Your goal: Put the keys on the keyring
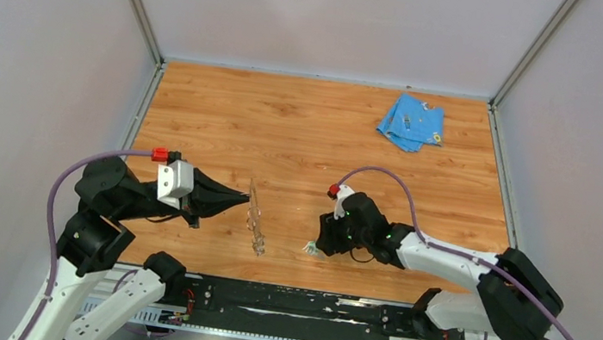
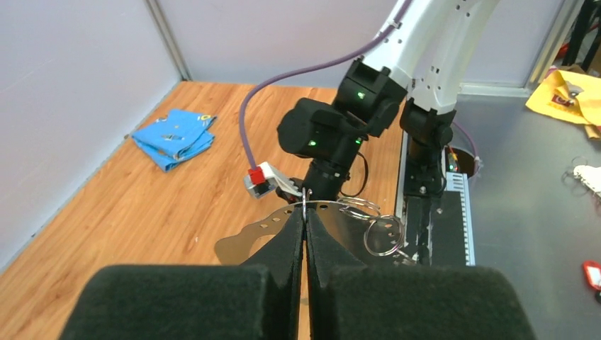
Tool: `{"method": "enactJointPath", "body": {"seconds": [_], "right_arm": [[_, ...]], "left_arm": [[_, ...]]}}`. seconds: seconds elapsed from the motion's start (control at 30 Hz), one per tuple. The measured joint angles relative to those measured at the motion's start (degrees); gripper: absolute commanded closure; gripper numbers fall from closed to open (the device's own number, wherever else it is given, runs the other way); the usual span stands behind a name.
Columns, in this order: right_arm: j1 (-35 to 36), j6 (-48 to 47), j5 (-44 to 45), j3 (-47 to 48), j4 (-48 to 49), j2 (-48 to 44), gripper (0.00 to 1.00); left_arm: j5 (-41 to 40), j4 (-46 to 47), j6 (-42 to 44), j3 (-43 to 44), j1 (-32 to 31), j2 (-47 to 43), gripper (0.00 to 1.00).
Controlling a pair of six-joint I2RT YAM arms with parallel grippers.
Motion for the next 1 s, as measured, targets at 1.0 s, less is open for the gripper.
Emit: {"method": "enactJointPath", "body": {"seconds": [1.0], "right_arm": [[-2.38,3.17,-16.85,13.70,-11.85,16.17,0.61]], "left_arm": [[-1.53,1.84,2.14,-3.30,0.00,-4.59,1.00]]}}
